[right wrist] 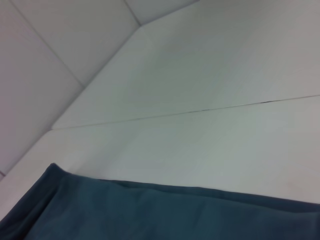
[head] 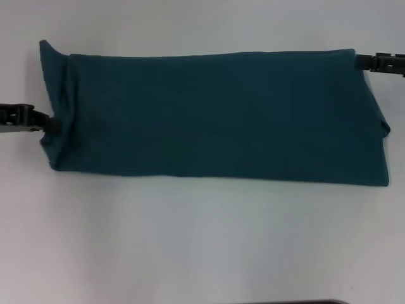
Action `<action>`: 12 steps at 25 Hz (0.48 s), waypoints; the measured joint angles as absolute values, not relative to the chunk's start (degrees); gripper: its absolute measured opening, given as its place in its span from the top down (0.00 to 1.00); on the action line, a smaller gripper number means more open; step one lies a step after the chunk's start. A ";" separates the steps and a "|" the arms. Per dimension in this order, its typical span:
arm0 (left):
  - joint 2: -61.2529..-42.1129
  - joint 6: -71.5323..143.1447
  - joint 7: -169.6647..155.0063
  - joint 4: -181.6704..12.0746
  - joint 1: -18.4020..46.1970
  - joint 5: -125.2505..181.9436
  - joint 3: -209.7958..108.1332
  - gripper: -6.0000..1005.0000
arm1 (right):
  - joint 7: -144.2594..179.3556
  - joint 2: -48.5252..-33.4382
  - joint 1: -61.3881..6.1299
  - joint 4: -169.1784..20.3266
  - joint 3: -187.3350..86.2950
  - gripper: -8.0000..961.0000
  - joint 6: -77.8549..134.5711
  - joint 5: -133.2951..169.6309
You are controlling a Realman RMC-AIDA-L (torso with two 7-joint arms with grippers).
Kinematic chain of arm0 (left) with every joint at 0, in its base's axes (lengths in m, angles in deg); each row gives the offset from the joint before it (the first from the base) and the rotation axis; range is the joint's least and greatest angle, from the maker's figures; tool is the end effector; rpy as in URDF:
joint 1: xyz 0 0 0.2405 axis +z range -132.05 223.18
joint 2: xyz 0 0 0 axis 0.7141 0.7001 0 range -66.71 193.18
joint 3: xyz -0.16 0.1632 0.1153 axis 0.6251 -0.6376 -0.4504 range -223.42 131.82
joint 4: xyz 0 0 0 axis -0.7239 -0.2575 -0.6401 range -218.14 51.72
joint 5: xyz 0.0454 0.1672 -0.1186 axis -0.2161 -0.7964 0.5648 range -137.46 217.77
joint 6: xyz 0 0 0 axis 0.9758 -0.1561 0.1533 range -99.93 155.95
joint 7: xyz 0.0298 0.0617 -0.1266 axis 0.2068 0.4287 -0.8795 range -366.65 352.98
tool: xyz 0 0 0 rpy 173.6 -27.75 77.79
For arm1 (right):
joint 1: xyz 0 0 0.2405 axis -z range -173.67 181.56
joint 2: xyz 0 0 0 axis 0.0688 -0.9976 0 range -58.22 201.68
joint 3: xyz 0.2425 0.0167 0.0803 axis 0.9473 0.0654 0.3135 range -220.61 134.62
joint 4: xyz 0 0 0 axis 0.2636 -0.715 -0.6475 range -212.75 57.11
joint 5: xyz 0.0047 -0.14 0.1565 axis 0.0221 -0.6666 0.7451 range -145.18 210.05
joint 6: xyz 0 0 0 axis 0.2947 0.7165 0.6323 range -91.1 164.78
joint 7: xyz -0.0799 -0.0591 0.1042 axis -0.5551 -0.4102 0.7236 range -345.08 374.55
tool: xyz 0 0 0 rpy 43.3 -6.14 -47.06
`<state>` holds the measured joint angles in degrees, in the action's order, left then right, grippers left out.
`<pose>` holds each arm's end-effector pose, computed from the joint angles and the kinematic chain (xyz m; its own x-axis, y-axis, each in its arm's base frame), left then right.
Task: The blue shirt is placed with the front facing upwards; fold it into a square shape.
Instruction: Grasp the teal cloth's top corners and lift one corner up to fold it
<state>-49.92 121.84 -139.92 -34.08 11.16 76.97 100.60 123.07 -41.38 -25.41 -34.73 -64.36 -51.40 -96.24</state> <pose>-0.3004 0.3438 0.0688 0.3227 0.9186 0.2281 0.9446 -0.2970 -0.1399 0.3261 0.3372 0.0860 0.4590 -0.6854 -0.5653 -0.8749 -0.4593 -0.1536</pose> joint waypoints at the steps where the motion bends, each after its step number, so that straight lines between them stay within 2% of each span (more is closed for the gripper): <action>1: -49.95 122.83 -139.04 -34.08 11.33 78.39 100.62 0.98 | 122.70 -41.82 -25.62 -34.77 -64.38 0.10 -51.38 -96.23; 4: -50.09 125.62 -136.61 -34.07 11.84 83.30 100.71 0.97 | 121.66 -43.17 -26.36 -35.21 -64.43 0.11 -50.86 -96.10; 9: -50.18 128.37 -133.84 -34.07 12.43 89.87 100.75 0.97 | 119.65 -44.24 -27.62 -38.95 -64.44 0.13 -48.72 -95.66; 12: -50.20 128.58 -133.18 -34.12 12.55 90.82 100.91 0.97 | 117.11 -44.82 -28.65 -42.82 -64.49 0.27 -46.57 -95.44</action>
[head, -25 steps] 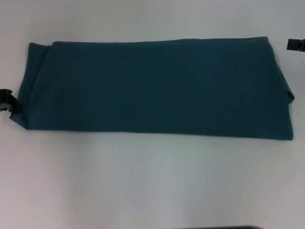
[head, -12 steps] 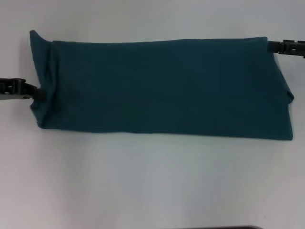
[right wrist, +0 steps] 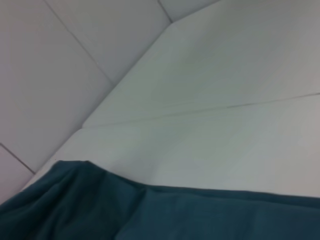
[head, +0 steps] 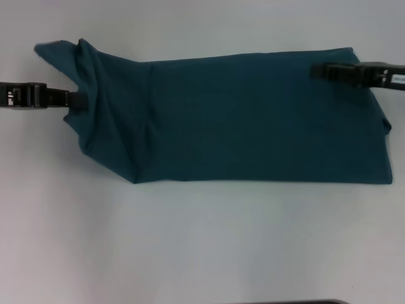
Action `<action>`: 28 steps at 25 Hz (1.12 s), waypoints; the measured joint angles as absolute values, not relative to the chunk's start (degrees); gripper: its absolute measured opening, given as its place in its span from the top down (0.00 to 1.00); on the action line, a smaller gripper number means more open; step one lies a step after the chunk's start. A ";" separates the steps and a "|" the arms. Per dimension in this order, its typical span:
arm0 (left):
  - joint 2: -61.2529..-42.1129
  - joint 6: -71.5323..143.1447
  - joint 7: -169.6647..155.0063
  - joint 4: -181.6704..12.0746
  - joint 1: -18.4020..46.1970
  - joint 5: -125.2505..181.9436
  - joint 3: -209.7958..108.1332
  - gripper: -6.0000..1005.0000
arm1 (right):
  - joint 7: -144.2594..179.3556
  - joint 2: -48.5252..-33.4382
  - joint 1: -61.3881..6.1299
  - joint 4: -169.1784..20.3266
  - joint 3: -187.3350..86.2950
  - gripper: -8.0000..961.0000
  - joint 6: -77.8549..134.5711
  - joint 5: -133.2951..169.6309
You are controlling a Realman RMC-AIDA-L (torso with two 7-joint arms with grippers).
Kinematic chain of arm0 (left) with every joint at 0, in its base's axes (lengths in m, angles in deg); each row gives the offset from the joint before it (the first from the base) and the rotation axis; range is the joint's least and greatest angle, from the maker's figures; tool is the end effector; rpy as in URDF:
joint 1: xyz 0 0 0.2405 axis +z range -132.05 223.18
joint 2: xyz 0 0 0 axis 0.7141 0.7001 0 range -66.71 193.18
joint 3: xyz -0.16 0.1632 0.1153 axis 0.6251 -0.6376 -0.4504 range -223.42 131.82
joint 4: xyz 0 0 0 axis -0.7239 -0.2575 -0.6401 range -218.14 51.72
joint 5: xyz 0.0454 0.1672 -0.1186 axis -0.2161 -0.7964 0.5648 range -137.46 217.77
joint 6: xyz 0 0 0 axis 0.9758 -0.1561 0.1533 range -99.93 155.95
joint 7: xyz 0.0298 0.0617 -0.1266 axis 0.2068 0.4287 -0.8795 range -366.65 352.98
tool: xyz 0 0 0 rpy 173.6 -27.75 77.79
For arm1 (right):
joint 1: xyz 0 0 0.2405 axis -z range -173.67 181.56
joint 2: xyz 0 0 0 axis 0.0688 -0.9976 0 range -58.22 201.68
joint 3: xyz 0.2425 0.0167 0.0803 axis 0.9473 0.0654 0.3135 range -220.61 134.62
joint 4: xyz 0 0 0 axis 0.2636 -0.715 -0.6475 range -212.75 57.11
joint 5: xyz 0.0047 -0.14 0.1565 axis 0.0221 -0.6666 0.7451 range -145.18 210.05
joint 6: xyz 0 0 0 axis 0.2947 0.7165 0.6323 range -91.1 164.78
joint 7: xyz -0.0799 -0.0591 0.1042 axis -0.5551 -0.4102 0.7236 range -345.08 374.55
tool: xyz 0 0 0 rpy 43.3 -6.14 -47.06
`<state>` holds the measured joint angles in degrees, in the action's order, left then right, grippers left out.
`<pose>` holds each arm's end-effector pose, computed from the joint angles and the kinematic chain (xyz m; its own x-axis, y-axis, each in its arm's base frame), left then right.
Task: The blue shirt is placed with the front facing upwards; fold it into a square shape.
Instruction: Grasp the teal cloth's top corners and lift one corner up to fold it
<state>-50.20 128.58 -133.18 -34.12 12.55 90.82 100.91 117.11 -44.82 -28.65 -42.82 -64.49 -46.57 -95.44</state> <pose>-0.2701 0.3369 0.0702 0.4246 0.8426 0.3312 0.8820 -0.4675 0.0588 0.3075 0.3465 0.0319 0.4621 -0.6785 -0.5710 -0.8556 -0.5104 -0.0860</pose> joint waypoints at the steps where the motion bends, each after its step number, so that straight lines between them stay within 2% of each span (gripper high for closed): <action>1: -50.21 128.79 -132.92 -34.13 12.55 90.94 101.16 0.97 | 116.22 -45.14 -29.08 -43.93 -64.52 0.31 -45.83 -95.42; 7: -50.01 132.05 -131.35 -34.05 12.59 95.58 102.24 0.97 | 112.42 -47.58 -31.66 -46.79 -66.34 0.54 -41.25 -95.39; 13: -50.18 132.38 -131.19 -33.93 12.46 96.84 102.21 0.96 | 112.26 -47.81 -33.94 -50.20 -69.96 0.82 -36.47 -95.40; 21: -50.29 132.89 -130.85 -33.90 11.83 100.33 101.69 0.96 | 109.69 -47.80 -36.09 -54.24 -70.72 0.92 -33.29 -94.98; 28: -50.42 133.47 -130.69 -33.82 10.66 101.47 101.60 0.96 | 106.15 -48.27 -39.94 -60.66 -71.16 0.91 -28.32 -94.76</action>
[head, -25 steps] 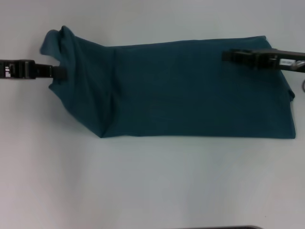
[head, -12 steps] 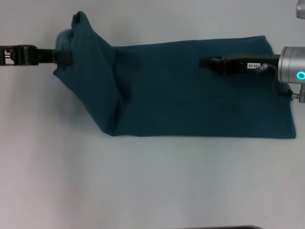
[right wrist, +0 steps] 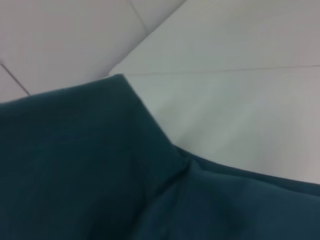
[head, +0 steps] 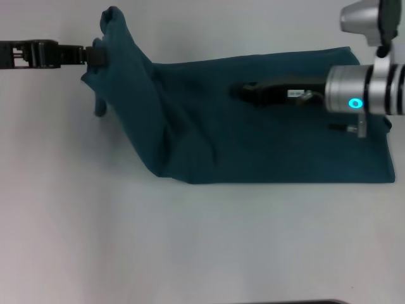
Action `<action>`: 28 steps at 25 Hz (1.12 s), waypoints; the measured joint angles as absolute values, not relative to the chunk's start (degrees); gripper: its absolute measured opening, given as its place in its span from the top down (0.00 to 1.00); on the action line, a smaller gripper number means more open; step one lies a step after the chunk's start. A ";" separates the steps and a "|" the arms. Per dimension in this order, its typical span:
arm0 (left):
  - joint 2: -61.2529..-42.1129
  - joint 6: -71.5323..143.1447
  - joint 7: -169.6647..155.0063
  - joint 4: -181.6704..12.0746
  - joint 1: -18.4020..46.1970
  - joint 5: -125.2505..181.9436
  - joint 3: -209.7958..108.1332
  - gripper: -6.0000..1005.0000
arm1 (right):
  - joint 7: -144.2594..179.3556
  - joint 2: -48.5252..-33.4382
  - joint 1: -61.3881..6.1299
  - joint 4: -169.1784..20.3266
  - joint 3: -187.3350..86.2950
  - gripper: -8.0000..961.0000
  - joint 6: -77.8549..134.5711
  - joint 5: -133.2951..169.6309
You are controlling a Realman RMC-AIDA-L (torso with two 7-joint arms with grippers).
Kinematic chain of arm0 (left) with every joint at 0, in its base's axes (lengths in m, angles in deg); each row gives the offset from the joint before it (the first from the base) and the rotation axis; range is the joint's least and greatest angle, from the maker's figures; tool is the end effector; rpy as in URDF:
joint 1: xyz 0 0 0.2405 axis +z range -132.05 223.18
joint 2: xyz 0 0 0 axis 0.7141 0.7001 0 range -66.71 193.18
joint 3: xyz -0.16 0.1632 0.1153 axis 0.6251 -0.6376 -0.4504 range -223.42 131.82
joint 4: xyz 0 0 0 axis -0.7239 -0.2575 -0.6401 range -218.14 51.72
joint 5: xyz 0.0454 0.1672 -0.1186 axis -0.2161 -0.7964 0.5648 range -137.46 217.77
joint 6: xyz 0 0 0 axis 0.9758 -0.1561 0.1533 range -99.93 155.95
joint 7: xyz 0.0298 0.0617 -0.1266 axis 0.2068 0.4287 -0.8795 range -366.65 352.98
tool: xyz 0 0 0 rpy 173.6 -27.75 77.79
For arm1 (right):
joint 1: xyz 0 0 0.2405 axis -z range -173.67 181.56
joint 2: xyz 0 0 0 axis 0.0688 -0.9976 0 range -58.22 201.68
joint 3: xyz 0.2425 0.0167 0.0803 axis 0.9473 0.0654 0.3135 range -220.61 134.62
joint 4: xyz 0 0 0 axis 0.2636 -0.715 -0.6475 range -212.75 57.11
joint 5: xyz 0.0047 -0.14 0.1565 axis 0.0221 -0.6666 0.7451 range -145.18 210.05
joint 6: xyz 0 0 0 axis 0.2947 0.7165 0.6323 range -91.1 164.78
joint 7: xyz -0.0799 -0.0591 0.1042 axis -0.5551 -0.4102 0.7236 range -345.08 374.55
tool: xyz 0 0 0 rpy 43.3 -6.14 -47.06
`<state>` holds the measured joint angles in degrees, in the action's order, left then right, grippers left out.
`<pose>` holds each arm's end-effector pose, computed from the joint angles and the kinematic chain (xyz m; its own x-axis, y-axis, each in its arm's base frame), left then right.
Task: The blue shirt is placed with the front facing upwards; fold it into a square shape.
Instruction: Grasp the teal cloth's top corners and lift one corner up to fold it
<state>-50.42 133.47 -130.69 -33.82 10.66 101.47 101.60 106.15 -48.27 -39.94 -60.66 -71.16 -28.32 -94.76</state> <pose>-0.2313 0.3435 0.0797 0.4869 0.7524 0.4435 0.7721 -0.6082 0.1841 0.2544 0.3748 -0.0676 0.6075 -0.6514 -0.4546 -0.7662 -0.6314 -0.1193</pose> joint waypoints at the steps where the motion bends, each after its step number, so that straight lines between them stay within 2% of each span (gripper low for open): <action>1: -50.42 133.69 -130.69 -33.64 10.48 101.55 101.59 0.96 | 105.60 -48.32 -40.67 -61.74 -71.17 0.91 -27.60 -94.65; 11: -50.43 136.44 -130.61 -32.28 9.55 104.47 101.51 0.95 | 99.05 -48.73 -47.74 -71.58 -71.30 0.92 -21.14 -94.39; 28: -50.50 137.36 -130.29 -31.75 6.71 105.81 99.90 0.94 | 95.84 -49.25 -52.30 -77.93 -71.71 0.92 -17.47 -94.47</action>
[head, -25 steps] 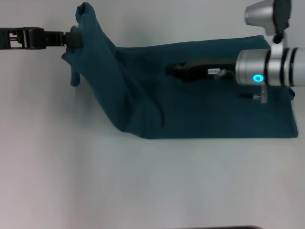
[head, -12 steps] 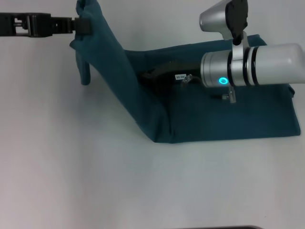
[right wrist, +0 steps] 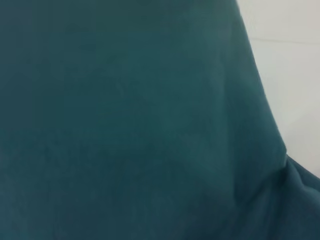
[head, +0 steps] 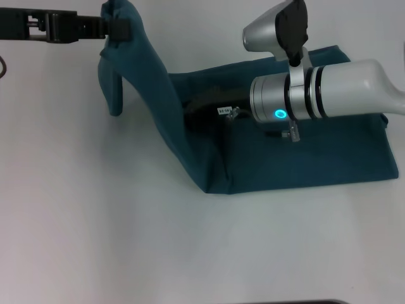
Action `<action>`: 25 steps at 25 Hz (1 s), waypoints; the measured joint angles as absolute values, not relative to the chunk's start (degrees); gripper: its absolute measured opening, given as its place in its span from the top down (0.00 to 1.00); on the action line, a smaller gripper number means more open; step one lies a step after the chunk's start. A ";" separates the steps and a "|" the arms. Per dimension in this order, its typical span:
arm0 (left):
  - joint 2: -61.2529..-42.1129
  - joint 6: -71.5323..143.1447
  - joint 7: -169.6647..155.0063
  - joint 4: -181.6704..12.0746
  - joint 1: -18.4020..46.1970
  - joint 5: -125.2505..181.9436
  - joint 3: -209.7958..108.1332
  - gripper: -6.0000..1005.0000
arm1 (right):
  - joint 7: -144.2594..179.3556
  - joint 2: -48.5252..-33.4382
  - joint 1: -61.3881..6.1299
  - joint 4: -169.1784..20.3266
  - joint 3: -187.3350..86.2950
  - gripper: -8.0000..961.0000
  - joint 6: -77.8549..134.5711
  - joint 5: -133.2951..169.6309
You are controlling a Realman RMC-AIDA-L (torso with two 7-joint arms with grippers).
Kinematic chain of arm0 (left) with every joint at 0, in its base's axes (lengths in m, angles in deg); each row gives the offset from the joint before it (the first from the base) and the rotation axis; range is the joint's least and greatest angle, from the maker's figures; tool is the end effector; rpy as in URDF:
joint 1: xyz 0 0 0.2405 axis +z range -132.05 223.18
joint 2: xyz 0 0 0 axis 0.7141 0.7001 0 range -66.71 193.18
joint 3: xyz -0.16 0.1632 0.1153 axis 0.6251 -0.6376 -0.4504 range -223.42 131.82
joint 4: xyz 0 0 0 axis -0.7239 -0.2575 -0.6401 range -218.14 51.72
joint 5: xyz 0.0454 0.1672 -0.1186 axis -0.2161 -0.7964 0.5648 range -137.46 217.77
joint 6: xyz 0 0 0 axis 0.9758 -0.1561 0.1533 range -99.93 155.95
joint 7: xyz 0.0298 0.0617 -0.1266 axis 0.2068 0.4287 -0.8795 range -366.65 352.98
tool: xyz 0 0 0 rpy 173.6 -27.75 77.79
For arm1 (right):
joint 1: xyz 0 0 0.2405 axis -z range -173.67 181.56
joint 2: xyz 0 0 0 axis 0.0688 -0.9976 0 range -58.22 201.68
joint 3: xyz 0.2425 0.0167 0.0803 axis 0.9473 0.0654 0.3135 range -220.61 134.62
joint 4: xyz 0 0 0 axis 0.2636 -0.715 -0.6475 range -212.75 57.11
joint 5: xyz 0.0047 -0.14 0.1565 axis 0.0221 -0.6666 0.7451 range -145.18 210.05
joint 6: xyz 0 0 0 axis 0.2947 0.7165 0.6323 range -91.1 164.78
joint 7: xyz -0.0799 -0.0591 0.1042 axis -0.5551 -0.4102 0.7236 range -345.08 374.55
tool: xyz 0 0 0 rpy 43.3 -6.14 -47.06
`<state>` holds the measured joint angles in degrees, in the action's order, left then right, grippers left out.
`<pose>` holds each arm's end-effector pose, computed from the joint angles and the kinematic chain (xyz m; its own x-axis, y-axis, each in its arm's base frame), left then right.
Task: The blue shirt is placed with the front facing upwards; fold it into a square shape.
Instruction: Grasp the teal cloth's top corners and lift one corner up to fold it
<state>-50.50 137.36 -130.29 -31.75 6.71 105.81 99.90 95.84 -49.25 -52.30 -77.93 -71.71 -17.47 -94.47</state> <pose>-0.1911 0.3518 0.0849 0.5843 0.6739 0.4521 0.6543 -0.7208 0.2288 0.1915 0.3729 -0.1343 0.7452 -0.5717 -0.3433 -0.6320 -0.7697 -0.0902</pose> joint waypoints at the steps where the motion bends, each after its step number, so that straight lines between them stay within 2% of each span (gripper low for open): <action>1: -50.51 137.35 -130.23 -31.75 6.68 105.80 99.90 0.94 | 95.47 -49.26 -52.31 -78.04 -71.63 0.92 -17.38 -94.46; 16: -50.71 135.86 -129.79 -31.98 7.14 105.38 99.93 0.94 | 87.26 -48.39 -42.64 -71.61 -68.93 0.95 -29.86 -94.31; 25: -50.85 135.59 -129.78 -31.84 7.01 105.69 99.92 0.93 | 87.89 -48.62 -42.18 -71.18 -76.52 0.97 -31.28 -94.74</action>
<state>-50.85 135.59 -129.78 -31.84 7.01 105.69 99.92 87.89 -48.62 -42.18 -71.18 -76.52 -31.28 -94.74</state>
